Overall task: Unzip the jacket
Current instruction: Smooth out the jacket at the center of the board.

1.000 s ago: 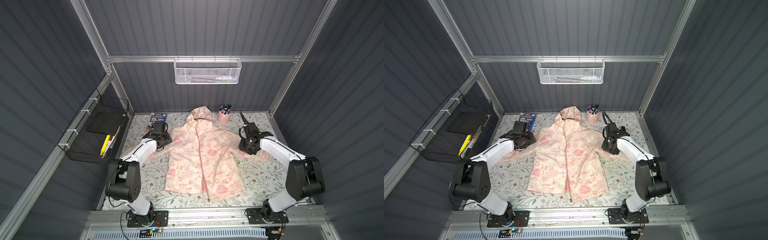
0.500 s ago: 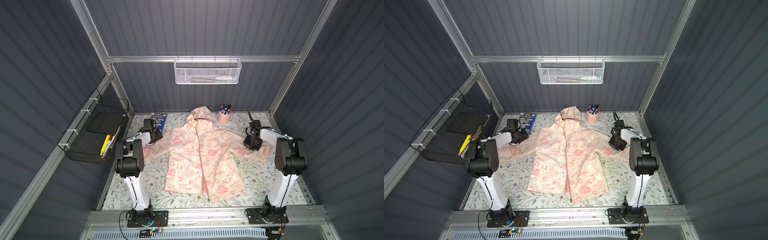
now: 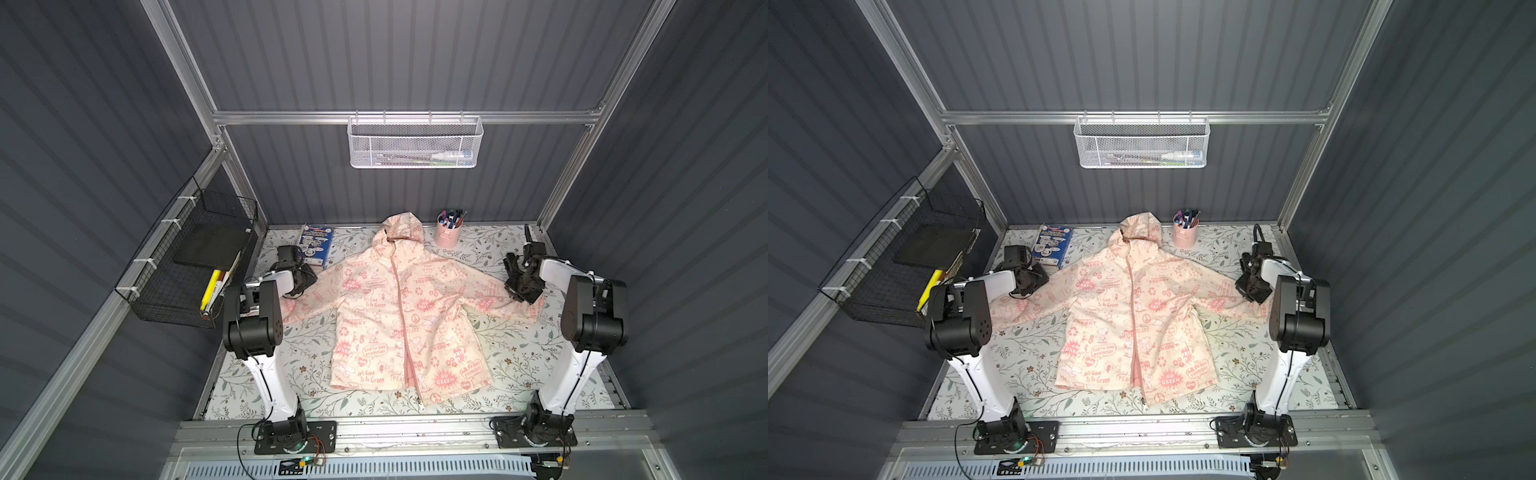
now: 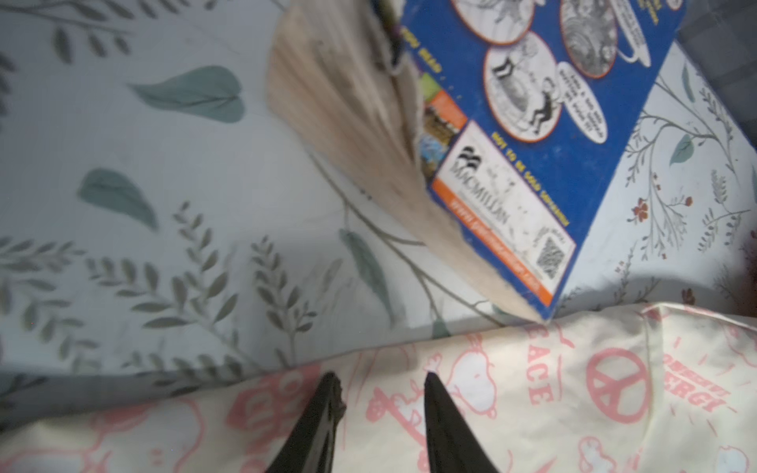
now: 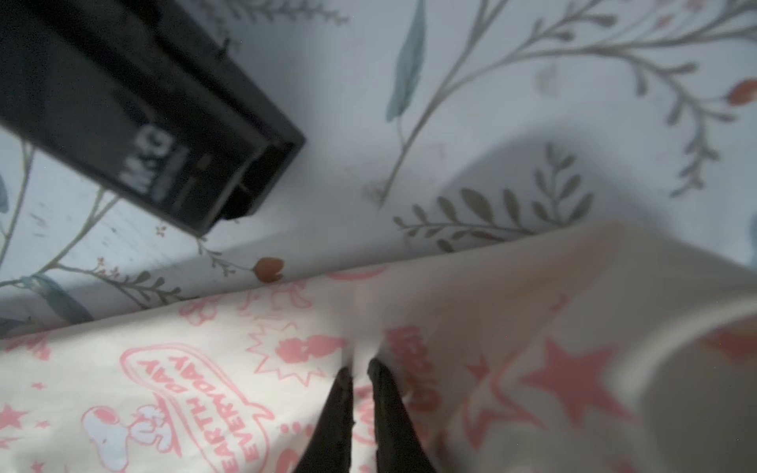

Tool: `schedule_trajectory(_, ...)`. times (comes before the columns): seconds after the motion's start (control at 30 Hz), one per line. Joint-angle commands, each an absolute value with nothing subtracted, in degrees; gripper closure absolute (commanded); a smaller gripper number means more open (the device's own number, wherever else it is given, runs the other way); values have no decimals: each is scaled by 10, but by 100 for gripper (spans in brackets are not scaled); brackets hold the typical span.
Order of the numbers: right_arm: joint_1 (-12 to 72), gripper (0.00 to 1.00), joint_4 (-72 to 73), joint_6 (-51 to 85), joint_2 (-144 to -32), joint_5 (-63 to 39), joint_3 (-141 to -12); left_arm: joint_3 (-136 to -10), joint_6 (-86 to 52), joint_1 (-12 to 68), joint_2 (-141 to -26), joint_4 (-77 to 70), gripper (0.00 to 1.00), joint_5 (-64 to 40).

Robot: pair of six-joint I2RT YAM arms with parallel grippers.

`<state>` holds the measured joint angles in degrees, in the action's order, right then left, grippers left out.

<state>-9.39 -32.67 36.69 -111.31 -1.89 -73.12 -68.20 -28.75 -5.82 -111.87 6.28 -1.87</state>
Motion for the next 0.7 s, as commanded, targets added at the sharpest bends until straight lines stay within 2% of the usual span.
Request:
schedule_trajectory(0.0, -119, 85, -356, 383, -1114, -13, -690, -632, -315, -69, -1108, 123, 64, 13)
schedule_trajectory(0.3, -159, 85, -363, 378, -1060, 6, -649, -597, -307, -87, -1058, 129, 64, 23)
schedule_trajectory(0.33, -156, 83, -349, 363, -1041, 1, -642, -597, -299, -87, -1055, 122, 64, 12)
schedule_trajectory(0.37, -152, 78, -335, 349, -1026, -6, -637, -599, -291, -87, -1052, 111, 63, 4)
schedule_trajectory(0.43, -142, 63, -328, 334, -981, 7, -635, -611, -257, -86, -1045, 94, 59, 5)
schedule_trajectory(0.53, -135, 46, -350, 352, -929, 97, -635, -630, -229, -86, -1036, 83, 50, -12)
schedule_trajectory(0.67, -146, 27, -398, 381, -905, 176, -634, -644, -214, -86, -1036, 77, 48, -25)
